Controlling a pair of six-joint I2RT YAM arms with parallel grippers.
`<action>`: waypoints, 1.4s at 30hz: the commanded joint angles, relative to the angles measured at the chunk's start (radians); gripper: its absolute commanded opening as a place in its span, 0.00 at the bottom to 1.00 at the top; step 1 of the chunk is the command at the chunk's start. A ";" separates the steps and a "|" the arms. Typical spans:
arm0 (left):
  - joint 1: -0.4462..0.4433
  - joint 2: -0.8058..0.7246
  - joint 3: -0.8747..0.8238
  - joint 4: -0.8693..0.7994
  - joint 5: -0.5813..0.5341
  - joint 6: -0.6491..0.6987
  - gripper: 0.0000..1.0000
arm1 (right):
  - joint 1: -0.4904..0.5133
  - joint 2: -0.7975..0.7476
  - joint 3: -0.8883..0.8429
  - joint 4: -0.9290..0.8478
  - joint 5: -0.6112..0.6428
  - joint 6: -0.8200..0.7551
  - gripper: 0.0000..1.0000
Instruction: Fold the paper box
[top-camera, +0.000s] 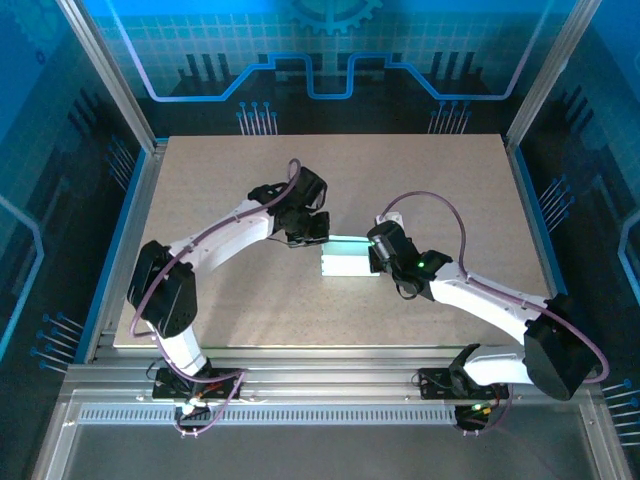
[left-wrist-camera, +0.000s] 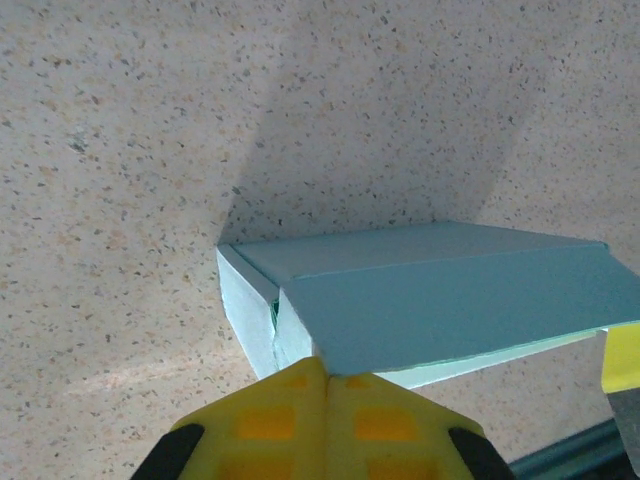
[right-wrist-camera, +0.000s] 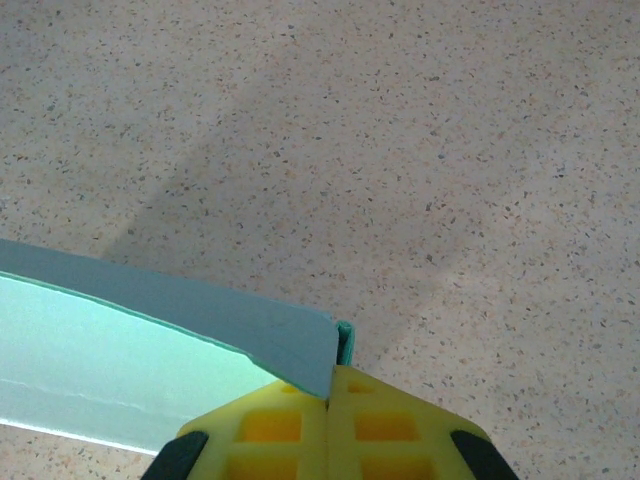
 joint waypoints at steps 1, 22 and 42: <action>0.004 0.057 0.002 -0.064 0.157 0.027 0.00 | 0.030 0.019 -0.023 -0.055 -0.090 0.014 0.00; 0.091 0.124 0.105 -0.187 0.222 0.115 0.00 | 0.029 0.015 -0.031 -0.038 -0.082 0.018 0.00; -0.051 -0.056 -0.185 0.120 -0.007 0.229 0.00 | 0.032 0.005 -0.037 -0.056 -0.078 0.024 0.00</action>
